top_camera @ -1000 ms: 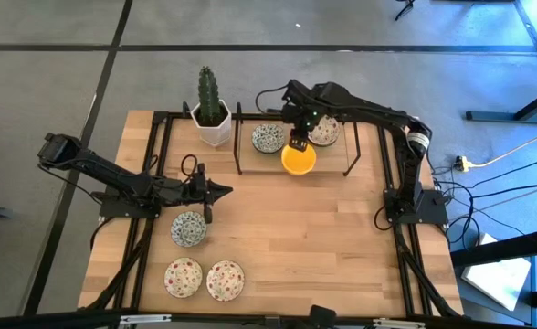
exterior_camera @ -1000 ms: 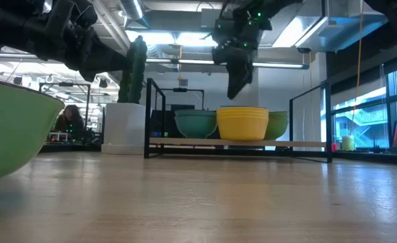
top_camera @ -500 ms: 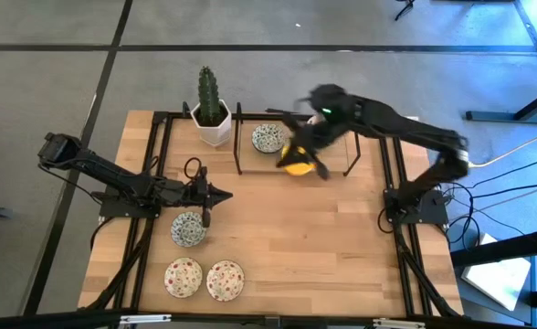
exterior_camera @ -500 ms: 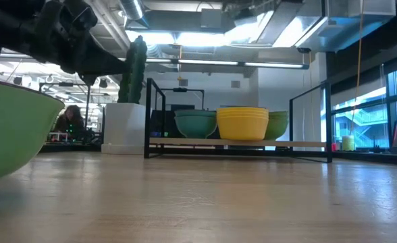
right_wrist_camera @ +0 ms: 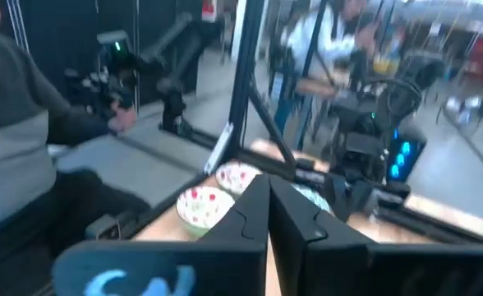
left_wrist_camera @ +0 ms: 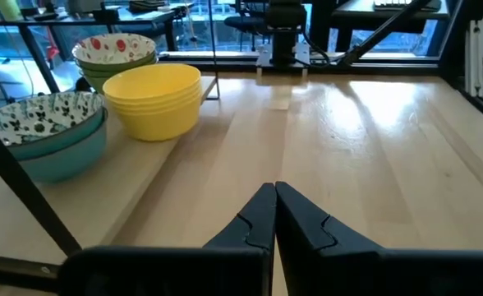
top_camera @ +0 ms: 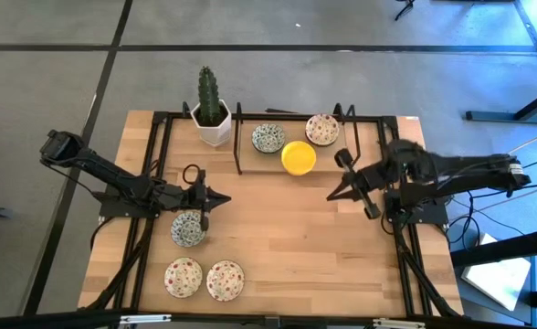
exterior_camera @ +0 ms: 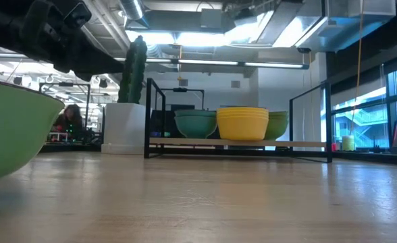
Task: Pick & Place Mini bowls
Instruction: Stack the green printed bowl on top of the green printed bowl on the shelf
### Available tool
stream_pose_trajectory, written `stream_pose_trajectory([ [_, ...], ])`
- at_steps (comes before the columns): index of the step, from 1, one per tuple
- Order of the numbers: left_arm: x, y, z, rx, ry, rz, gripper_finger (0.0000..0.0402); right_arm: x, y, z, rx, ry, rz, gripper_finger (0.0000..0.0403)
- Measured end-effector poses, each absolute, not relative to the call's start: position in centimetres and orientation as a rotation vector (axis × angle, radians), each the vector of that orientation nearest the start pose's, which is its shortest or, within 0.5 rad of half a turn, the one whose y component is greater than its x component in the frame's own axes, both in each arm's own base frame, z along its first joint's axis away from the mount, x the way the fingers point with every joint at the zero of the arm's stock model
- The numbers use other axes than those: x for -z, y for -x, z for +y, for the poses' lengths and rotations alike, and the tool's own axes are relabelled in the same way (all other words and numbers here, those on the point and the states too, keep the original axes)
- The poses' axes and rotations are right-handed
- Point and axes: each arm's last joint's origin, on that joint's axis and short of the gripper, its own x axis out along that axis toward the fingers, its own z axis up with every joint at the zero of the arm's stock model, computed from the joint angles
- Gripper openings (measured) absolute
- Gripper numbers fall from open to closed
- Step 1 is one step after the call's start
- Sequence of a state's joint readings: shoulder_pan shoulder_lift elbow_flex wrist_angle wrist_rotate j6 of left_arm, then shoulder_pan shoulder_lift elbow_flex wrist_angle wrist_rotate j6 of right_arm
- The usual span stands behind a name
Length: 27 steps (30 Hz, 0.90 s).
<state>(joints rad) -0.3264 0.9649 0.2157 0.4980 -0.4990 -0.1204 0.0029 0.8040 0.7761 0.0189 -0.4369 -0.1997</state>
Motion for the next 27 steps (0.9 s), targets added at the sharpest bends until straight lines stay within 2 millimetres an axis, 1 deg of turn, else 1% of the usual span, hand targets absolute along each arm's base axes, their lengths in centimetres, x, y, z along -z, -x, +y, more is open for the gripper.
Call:
stream_pose_trajectory([
  [4,-17.6,-17.6,-4.3,-0.199,0.036,0.206,0.0004,-30.2,-17.7,1.3,-0.432,0.155,-0.130,0.0003],
  [5,-17.6,-17.6,-4.3,-0.201,0.036,0.205,0.0004,-29.5,-17.7,1.3,-0.432,0.137,-0.133,0.0003],
  [7,-17.6,-17.6,-4.3,-0.202,0.037,0.202,0.0004,-28.7,-17.7,1.2,-0.424,0.106,-0.118,0.0003],
  [10,-17.8,-17.6,-4.3,-0.199,0.026,0.183,0.0004,-28.2,-17.5,1.2,-0.409,0.087,-0.070,0.0003],
  [12,-18.0,-17.7,-4.3,-0.197,0.019,0.167,0.0004,-28.3,-17.2,1.2,-0.411,0.077,-0.027,0.0003],
  [16,-18.1,-17.7,-4.3,-0.188,-0.017,0.157,0.0004,-28.4,-16.0,1.1,-0.373,0.073,0.018,0.0003],
  [18,-18.1,-17.7,-4.3,-0.187,-0.035,0.159,0.0004,-28.1,-15.4,1.0,-0.332,0.083,0.045,0.0003],
  [21,-18.1,-17.7,-4.3,-0.183,-0.055,0.160,0.0004,-27.6,-14.6,0.9,-0.317,0.114,0.087,0.0003],
  [23,-18.2,-17.7,-4.5,-0.138,-0.098,0.159,0.0004,-27.1,-14.2,0.9,-0.307,0.112,0.102,0.0003],
  [27,-18.5,-17.8,-4.7,-0.064,-0.161,0.128,0.0004,-26.5,-14.1,0.6,-0.216,0.104,0.101,0.0003],
])
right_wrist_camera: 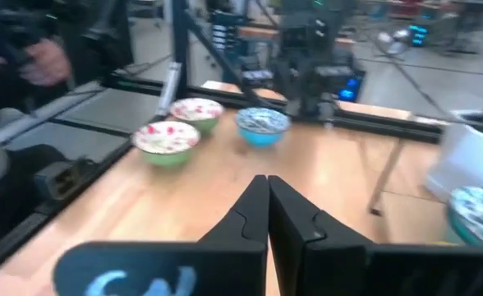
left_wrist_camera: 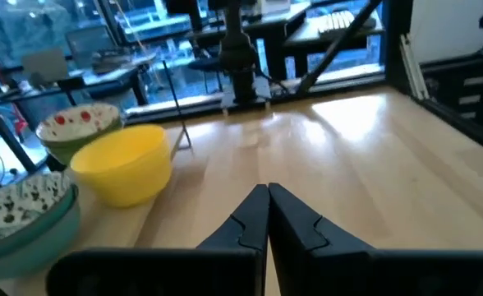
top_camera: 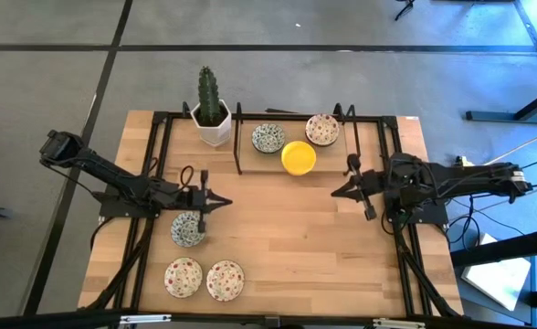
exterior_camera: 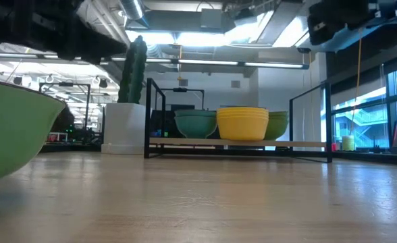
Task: Pick & Place Mini bowls
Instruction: Stack the green printed bowl on top of the green printed bowl on the shelf
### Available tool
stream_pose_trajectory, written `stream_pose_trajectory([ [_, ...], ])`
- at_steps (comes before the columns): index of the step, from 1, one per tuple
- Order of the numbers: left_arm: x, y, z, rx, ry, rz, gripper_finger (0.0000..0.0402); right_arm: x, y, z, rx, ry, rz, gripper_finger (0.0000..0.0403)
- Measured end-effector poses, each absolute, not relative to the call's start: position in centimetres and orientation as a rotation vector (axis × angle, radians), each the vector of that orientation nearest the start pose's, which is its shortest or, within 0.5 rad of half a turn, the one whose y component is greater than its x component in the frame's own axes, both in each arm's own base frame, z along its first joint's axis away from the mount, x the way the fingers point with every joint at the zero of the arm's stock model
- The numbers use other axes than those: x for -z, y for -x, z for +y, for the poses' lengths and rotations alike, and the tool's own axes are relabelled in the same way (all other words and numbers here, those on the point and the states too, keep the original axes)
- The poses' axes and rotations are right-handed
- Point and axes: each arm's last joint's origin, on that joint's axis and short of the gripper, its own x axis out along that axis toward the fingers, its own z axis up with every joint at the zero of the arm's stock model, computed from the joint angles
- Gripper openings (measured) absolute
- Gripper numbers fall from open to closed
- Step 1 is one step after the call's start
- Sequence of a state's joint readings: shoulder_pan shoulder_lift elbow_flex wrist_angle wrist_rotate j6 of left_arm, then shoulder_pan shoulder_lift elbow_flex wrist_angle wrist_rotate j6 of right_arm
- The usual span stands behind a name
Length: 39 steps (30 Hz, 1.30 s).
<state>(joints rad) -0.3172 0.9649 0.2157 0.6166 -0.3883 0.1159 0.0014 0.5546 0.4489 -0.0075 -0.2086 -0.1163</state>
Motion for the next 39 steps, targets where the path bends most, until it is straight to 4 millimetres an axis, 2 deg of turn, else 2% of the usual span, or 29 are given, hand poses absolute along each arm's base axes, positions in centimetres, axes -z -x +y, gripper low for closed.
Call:
stream_pose_trajectory([
  [4,-18.8,-17.8,-4.6,-0.076,-0.178,0.106,0.0004,-26.3,-14.0,0.4,-0.191,0.156,0.084,0.0003],
  [9,-18.5,-17.8,-4.7,-0.052,-0.322,0.132,0.0004,-26.4,-14.0,0.2,-0.268,0.180,0.068,0.0004],
  [16,-17.9,-17.7,-4.6,-0.080,-0.220,0.193,0.0004,-24.1,-14.7,-0.3,-0.249,0.184,-0.013,0.0004],
  [20,-17.8,-17.7,-4.6,-0.074,-0.300,0.204,0.0004,-23.7,-14.7,-0.5,-0.231,0.188,-0.030,0.0004],
  [24,-18.6,-17.9,-3.8,-0.122,-0.361,0.139,0.0004,-23.6,-14.7,-0.6,-0.229,0.193,-0.027,0.0004],
  [33,-19.2,-18.2,-2.6,-0.207,-0.226,0.084,0.0004,-24.6,-14.8,-0.6,-0.219,0.336,-0.097,0.0004],
  [39,-19.2,-18.2,-2.2,-0.228,-0.228,0.085,0.0004,-24.2,-14.9,-0.6,-0.227,0.297,-0.047,0.0004],
])
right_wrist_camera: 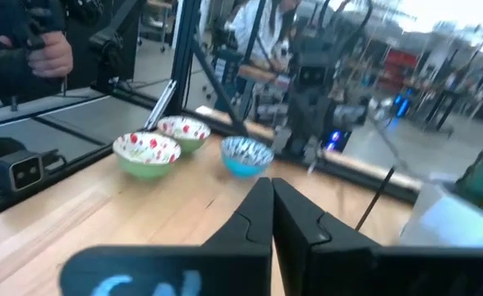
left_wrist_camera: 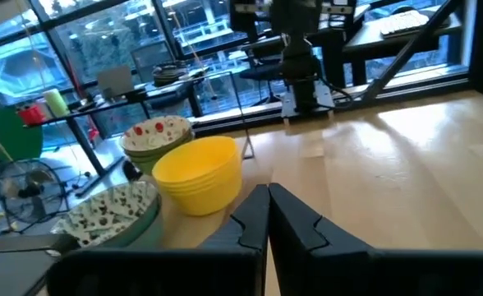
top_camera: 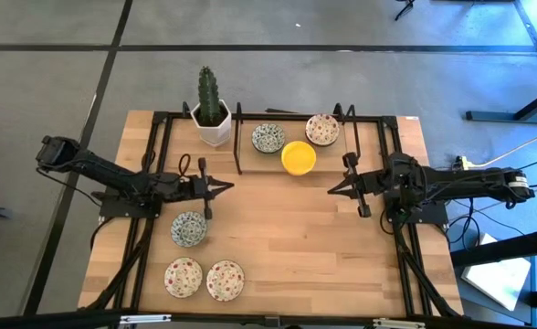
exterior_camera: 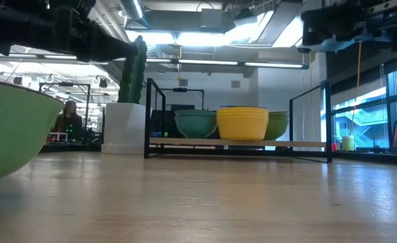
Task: Pick & Place Mini bowls
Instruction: Stack the green printed bowl on top of the green printed bowl on the shelf
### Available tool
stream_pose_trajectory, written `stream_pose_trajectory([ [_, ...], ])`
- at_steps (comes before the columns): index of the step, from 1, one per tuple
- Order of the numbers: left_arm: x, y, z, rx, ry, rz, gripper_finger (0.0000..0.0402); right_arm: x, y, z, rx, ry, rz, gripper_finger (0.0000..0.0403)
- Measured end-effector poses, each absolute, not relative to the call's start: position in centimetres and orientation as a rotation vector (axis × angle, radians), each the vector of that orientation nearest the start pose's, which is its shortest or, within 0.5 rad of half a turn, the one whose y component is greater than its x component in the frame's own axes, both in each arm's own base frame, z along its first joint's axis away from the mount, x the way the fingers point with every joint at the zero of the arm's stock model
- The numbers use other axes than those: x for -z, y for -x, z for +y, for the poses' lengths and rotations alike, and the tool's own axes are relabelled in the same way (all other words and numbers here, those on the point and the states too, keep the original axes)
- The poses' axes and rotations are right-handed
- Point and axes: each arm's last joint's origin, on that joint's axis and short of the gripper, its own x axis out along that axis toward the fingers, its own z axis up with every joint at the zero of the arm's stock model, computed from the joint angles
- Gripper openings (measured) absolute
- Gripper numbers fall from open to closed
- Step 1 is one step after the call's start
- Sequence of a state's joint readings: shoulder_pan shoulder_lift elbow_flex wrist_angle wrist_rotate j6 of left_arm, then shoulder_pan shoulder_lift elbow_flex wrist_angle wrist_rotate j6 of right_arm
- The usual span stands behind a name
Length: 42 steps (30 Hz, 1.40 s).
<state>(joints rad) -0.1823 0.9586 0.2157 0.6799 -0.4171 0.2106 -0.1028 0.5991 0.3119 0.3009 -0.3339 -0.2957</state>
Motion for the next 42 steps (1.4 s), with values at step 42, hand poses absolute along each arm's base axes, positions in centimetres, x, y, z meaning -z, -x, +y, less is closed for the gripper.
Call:
stream_pose_trajectory([
  [42,-19.6,-18.0,-0.1,-0.545,-0.202,0.078,0.0003,-22.3,-43.6,13.0,-0.453,0.215,0.665,0.0018],
])
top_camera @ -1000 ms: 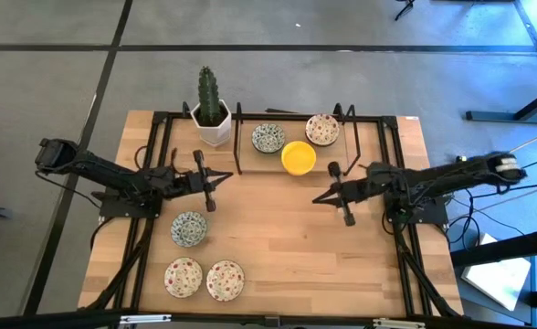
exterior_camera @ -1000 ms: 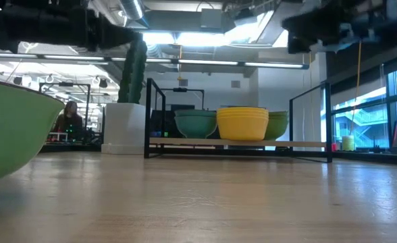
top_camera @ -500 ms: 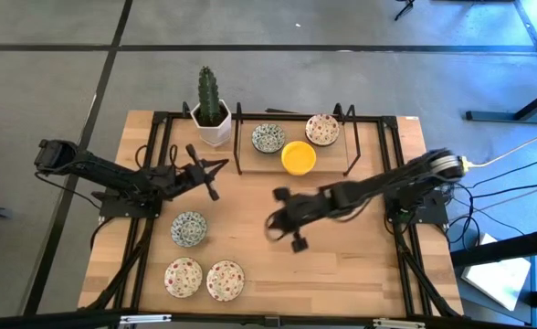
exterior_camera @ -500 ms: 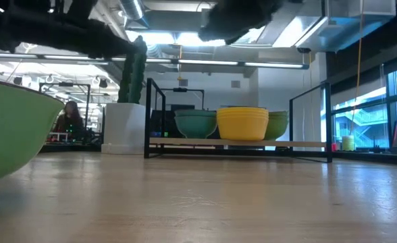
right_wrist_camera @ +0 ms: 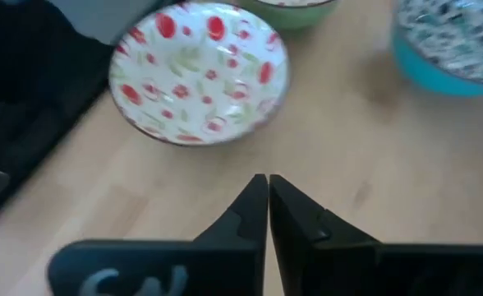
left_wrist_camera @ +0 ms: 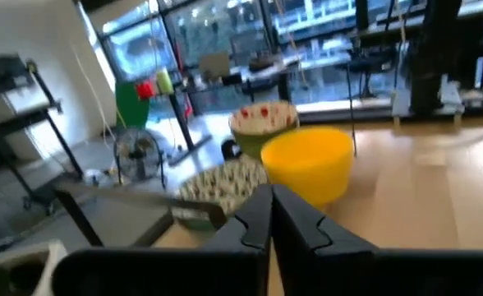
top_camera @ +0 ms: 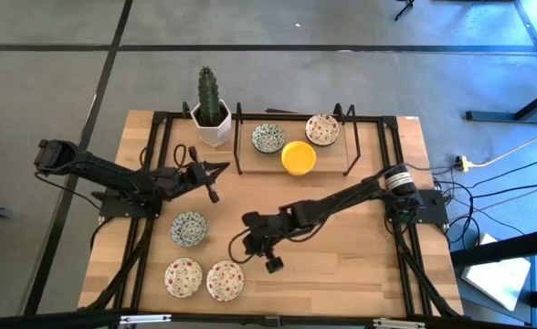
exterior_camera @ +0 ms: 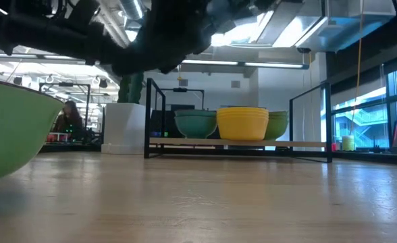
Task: Pick & Place Mini bowls
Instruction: Stack the green printed bowl on top of the green printed bowl on the shelf
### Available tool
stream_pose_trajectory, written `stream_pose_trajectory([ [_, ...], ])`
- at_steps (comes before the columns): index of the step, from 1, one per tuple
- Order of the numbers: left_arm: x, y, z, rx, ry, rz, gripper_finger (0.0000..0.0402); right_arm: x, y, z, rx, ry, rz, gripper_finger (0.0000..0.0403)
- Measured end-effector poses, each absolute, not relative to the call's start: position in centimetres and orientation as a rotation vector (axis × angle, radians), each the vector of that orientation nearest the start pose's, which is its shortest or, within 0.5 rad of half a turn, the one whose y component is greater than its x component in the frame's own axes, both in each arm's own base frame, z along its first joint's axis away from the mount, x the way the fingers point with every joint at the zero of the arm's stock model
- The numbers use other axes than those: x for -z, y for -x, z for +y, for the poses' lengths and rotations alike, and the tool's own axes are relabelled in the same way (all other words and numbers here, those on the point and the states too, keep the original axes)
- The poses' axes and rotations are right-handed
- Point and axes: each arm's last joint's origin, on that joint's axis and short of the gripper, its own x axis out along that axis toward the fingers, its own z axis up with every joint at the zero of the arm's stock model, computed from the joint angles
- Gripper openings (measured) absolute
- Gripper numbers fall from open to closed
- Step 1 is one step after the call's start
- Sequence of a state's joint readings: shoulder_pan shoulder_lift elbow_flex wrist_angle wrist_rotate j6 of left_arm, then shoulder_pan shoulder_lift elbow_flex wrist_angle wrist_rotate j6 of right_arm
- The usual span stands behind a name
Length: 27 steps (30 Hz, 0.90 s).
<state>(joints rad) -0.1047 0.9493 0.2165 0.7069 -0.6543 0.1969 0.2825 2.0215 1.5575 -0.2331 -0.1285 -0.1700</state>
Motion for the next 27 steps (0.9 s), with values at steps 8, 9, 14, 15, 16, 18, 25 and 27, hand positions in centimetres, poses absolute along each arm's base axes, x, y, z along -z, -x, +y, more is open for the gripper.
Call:
stream_pose_trajectory([
  [8,-18.0,-17.8,-0.1,-0.543,-0.104,0.205,0.0003,-23.2,-44.4,15.2,-0.508,0.121,0.639,0.0073],
  [9,-18.0,-17.8,-0.1,-0.544,-0.085,0.202,0.0003,-22.8,-44.6,15.6,-0.497,0.135,0.662,0.0082],
  [14,-17.9,-17.9,-0.2,-0.494,-0.035,0.198,0.0003,-21.4,-45.9,16.7,-0.419,0.149,0.695,0.0132],
  [15,-17.8,-17.9,-0.3,-0.477,-0.030,0.207,0.0003,-21.2,-46.2,16.8,-0.393,0.159,0.697,0.0142],
  [16,-17.7,-17.9,-0.3,-0.462,-0.012,0.211,0.0004,-21.1,-46.4,16.8,-0.370,0.169,0.710,0.0152],
  [18,-17.6,-17.9,-0.4,-0.438,0.023,0.219,0.0004,-20.8,-46.6,16.7,-0.334,0.176,0.738,0.0171],
  [25,-17.2,-17.9,-0.5,-0.406,0.070,0.246,0.0004,-21.5,-46.9,16.6,-0.364,0.059,0.740,0.0213],
  [27,-17.2,-17.8,-0.5,-0.408,0.073,0.248,0.0004,-21.4,-46.9,16.5,-0.368,0.051,0.743,0.0219],
])
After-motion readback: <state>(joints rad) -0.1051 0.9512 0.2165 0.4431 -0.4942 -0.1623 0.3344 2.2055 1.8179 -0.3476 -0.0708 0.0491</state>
